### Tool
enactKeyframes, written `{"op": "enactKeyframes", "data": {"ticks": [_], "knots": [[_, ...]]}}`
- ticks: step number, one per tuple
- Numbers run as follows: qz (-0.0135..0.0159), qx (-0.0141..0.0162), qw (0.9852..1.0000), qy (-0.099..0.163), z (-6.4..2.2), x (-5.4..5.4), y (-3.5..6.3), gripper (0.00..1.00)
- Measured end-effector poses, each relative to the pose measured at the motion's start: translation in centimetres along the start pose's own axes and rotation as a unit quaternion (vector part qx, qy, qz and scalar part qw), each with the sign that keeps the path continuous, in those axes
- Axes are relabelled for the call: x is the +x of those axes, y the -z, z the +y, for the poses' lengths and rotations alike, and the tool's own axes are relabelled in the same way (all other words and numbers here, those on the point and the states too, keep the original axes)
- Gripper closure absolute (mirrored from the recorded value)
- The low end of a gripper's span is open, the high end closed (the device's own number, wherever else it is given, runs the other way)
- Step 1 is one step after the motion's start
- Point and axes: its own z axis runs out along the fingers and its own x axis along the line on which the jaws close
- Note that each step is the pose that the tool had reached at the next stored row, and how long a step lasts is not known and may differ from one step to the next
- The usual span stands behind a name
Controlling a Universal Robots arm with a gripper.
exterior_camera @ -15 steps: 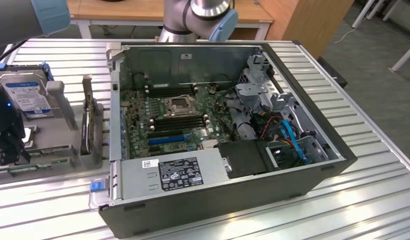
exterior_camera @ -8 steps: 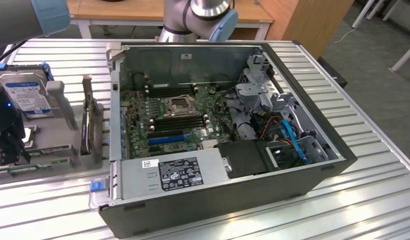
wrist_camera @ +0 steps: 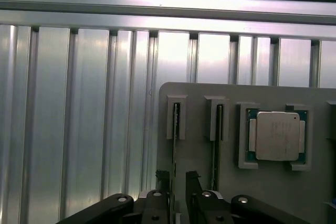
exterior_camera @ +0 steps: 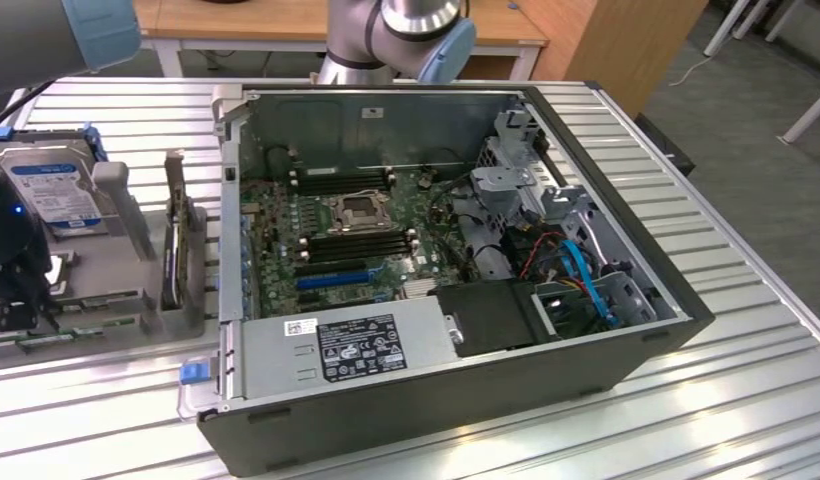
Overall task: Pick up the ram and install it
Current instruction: 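Pick up the ram and move it above insertion slot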
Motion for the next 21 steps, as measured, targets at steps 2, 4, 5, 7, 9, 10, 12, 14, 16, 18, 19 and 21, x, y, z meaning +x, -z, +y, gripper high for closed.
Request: {"op": "enactKeyframes", "data": {"ticks": [2,4,5,7,9,10,12,14,16,18,19,21], "knots": [[0.0000,0.0000,1.0000,0.000,0.00,0.00,0.00,0.71],[0.0000,0.0000,1.0000,0.000,0.00,0.00,0.00,0.71],[0.0000,0.0000,1.0000,0.000,0.00,0.01,0.00,0.71],[0.0000,0.0001,1.0000,0.000,-0.01,0.22,-0.02,0.71],[0.0000,0.0000,1.0000,0.000,0.01,0.26,0.00,0.71],[0.0000,0.0000,1.0000,0.000,0.01,0.26,0.00,0.71],[0.0000,0.0001,1.0000,0.000,0.01,0.27,-0.01,0.71],[0.0000,0.0001,1.0000,0.000,0.01,0.41,-0.03,0.71],[0.0000,-0.0001,1.0000,0.000,0.02,0.58,-0.02,0.71],[0.0000,0.0000,1.0000,0.000,0.02,0.58,-0.03,0.71],[0.0000,0.0000,1.0000,0.000,0.02,0.58,-0.05,0.71],[0.0000,0.0001,1.0000,0.000,0.02,0.57,-0.29,0.71]]}}
